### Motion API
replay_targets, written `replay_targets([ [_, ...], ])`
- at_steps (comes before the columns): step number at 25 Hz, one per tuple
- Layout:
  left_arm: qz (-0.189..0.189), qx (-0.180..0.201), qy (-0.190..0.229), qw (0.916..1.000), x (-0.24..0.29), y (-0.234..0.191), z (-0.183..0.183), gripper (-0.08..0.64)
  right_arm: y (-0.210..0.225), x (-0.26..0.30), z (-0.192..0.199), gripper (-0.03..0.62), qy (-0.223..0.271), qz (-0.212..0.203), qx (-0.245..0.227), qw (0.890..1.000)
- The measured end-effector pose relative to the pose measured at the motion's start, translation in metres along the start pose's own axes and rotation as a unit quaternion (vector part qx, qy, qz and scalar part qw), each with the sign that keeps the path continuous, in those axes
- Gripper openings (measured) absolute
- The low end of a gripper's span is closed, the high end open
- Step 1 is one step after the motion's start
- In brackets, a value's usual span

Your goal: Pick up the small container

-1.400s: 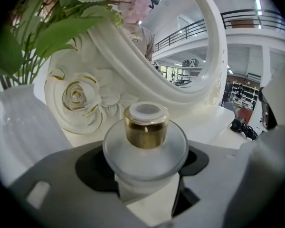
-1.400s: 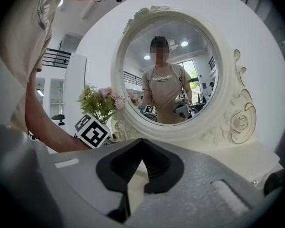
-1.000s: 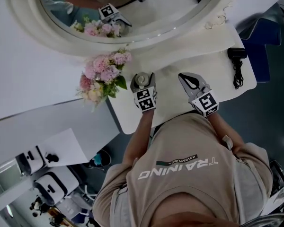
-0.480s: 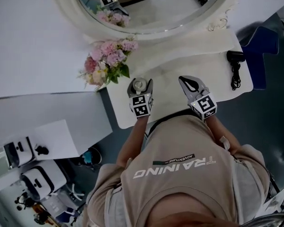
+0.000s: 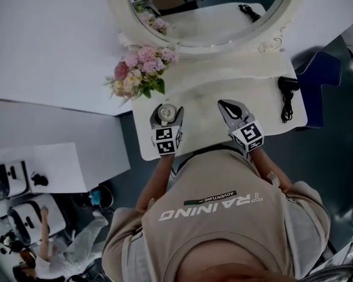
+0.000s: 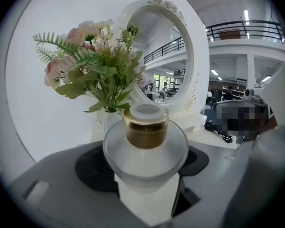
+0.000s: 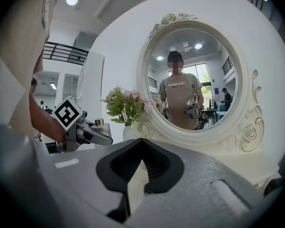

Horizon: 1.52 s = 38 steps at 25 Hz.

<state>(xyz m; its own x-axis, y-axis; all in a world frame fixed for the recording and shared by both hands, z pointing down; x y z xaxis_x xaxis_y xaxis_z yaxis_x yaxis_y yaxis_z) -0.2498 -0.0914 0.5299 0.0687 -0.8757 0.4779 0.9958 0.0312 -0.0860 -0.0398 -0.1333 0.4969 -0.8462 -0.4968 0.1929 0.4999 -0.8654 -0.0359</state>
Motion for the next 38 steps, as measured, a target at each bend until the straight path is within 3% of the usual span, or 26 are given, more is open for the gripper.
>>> replay_targets([
  [17,0.008,-0.018,0.031,0.9993,-0.037,-0.006,-0.03,0.353,-0.014,0.001,-0.056,0.003,0.048,-0.024,-0.031,0.998],
  [38,0.029,-0.016,0.036,0.9988,-0.029,-0.005,-0.04,0.353,-0.018,0.006,-0.061,0.002,0.045,-0.02,-0.05,0.998],
])
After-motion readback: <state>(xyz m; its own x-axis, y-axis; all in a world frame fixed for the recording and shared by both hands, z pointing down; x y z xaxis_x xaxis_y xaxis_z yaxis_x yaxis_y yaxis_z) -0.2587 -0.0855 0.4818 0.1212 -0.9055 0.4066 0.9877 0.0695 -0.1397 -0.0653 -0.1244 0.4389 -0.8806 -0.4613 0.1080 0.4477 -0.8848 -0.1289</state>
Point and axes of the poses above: the fingertips, and each gripper's own axes: x forward along the fingers, y to its right, z out of its underside, the point moved 4 cm from there along -x, backward along the fingers, and after that the axes turned 4 degrees about -x, right-handed, at the moved point
